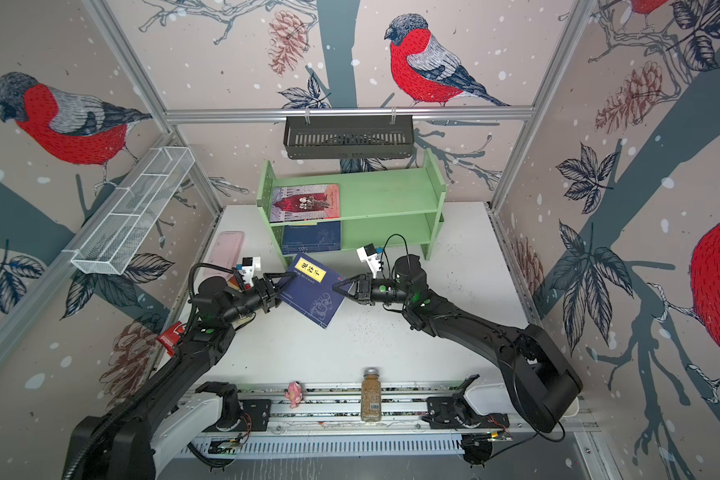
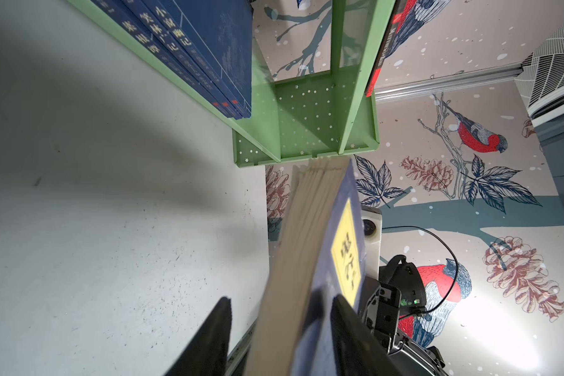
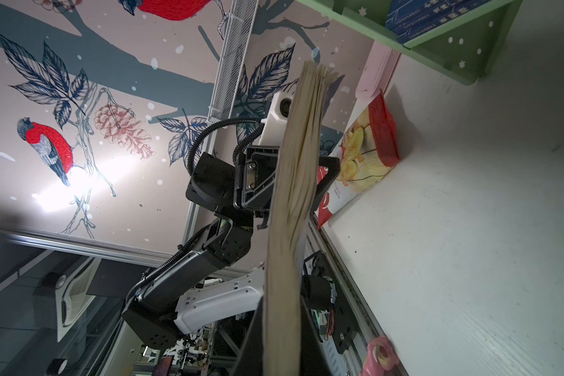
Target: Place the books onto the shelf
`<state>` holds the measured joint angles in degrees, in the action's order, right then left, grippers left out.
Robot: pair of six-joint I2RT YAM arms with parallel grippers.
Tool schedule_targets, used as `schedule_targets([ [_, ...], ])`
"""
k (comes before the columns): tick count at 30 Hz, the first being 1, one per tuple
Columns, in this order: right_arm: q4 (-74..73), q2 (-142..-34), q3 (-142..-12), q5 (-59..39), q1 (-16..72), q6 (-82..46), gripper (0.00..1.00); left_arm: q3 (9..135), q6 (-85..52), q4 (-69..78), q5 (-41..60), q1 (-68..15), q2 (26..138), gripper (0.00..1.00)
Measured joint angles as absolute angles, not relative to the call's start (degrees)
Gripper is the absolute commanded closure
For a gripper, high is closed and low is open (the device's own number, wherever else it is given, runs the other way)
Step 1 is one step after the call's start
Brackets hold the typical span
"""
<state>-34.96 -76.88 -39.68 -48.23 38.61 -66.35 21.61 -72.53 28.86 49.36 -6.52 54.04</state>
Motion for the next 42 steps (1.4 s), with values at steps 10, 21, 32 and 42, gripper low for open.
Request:
schedule_targets([
  [10, -31.3, -78.4, -40.4, -51.0, 36.2, -63.9, 0.6, 21.3, -74.6, 31.2, 51.3, -6.5, 53.5, 1.0],
  [21, -32.4, -78.0, -38.6, -43.5, 39.2, -62.9, 0.4, 24.2, -75.2, 34.5, 49.6, -4.2, 58.0, 1.0],
  [32, -38.2, -82.3, -38.6, -32.7, 45.3, -63.5, 0.68, 26.5, -80.6, 42.6, 49.3, -3.3, 62.9, 1.0],
  [42, -47.7, -83.1, -34.5, -32.1, 43.9, -66.0, 0.97, 23.6, -79.4, 41.3, 47.9, -2.7, 60.9, 0.95],
])
